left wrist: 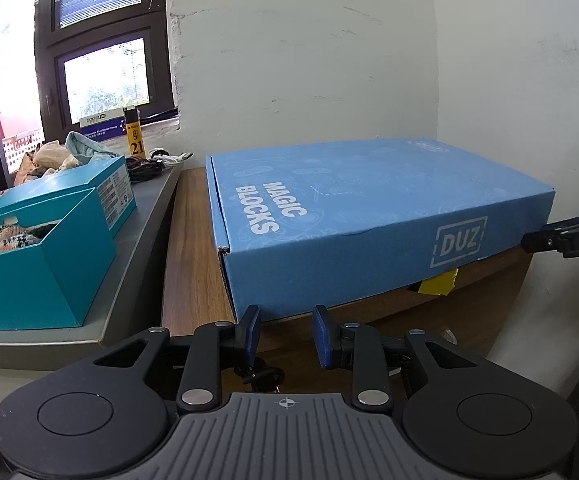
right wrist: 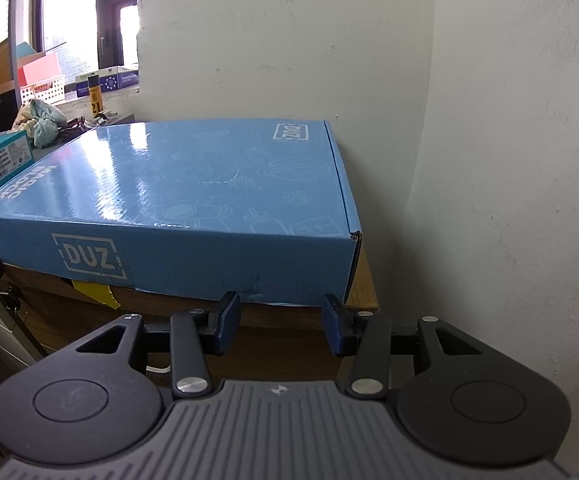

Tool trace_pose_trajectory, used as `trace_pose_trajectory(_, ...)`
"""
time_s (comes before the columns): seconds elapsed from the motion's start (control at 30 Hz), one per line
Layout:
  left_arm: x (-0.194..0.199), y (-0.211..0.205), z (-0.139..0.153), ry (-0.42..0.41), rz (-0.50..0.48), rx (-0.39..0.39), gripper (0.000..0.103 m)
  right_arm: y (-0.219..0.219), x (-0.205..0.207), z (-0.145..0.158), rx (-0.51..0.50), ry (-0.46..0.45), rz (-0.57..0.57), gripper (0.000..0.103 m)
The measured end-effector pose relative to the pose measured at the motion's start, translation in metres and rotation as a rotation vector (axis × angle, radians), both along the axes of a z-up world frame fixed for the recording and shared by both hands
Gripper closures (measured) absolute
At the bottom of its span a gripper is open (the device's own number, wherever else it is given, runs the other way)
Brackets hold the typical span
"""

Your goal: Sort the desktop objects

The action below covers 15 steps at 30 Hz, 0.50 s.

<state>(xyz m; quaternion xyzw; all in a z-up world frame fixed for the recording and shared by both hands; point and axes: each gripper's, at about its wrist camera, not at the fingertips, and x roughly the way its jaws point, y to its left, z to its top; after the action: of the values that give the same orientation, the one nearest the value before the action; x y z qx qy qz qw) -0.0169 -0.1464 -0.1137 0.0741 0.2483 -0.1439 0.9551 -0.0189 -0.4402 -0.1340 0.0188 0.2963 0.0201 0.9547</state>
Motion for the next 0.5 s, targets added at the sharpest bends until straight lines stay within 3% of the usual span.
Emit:
trace_pose_trajectory(0.27, -0.005, -0.001, 0.006, -0.001, -0.003, 0.018, 0.071, 0.002, -0.008, 0.001, 0.002, 0.002, -0.003, 0.052)
trace_pose_trajectory(0.5, -0.021, -0.001, 0.016, -0.022, -0.007, 0.021, 0.064, 0.004, -0.029, 0.009, 0.021, -0.006, -0.001, 0.052)
